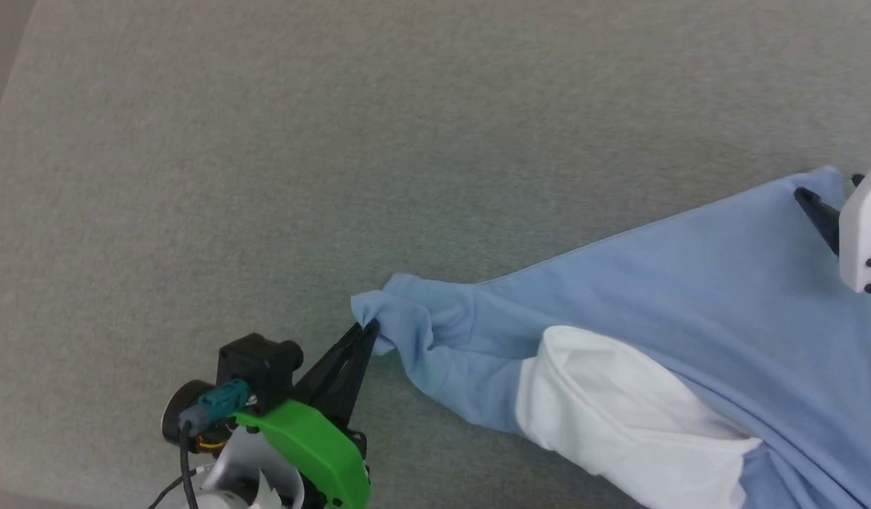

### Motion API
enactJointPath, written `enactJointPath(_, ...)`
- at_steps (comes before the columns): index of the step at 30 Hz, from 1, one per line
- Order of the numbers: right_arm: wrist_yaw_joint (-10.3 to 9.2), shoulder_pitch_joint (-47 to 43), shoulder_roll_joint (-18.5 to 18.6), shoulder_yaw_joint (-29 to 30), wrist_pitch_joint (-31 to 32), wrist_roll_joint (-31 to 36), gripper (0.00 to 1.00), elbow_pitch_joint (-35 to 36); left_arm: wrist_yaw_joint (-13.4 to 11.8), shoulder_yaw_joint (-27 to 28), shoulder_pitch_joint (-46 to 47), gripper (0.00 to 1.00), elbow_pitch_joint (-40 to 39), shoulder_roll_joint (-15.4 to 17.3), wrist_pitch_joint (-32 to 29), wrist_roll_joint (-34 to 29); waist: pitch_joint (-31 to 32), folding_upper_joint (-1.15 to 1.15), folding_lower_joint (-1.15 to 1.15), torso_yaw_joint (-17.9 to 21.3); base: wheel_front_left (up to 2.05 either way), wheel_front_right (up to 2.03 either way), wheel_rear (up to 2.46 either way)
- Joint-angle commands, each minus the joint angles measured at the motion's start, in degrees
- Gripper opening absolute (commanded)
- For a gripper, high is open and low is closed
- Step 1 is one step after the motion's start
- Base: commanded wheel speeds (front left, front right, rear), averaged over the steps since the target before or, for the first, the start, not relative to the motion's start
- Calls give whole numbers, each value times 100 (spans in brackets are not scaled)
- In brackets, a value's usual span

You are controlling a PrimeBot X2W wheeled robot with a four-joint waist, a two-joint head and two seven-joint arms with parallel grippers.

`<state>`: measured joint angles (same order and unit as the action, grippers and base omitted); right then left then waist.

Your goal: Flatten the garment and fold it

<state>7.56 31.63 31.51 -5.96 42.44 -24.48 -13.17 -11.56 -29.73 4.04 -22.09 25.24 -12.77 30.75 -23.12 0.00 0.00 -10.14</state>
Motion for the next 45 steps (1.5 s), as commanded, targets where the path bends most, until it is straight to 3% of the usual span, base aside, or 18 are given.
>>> enactJointPath(1,-8,99,26,-11,31,45,100,-113,45,-6,143,0,22,-29,30,-30,-307,0,0,-300,0,0,0)
enactJointPath(4,-8,106,24,10,270,61,100,-371,44,-17,174,0,49,-48,43,-34,-341,0,0,-331,0,0,0)
enactJointPath(5,-8,101,-6,51,423,30,36,-456,41,-19,177,0,59,-50,46,-35,-342,0,0,-333,0,0,0)
enactJointPath(6,-8,100,-34,88,543,5,0,-502,38,-19,178,0,65,-51,48,-34,-342,0,0,-331,0,0,0)
enactJointPath(12,-8,156,-180,216,799,-1,0,-406,25,39,171,0,106,-17,73,9,-219,0,0,-206,0,0,0)
enactJointPath(18,-8,266,-256,196,126,-50,0,-202,195,147,521,0,333,41,119,53,162,0,0,15,0,0,0)
enactJointPath(28,-8,520,-443,217,-1199,-32,0,-139,722,480,2080,0,1360,123,-36,228,1190,0,0,444,0,0,0)
enactJointPath(37,-8,1209,-675,241,-1610,206,0,-9,1052,704,3706,0,2330,161,-35,122,1772,0,0,798,0,0,0)
enactJointPath(45,-8,1983,-965,85,-1876,482,0,-217,1179,744,4829,0,3087,185,103,-156,2061,0,0,1073,0,0,0)
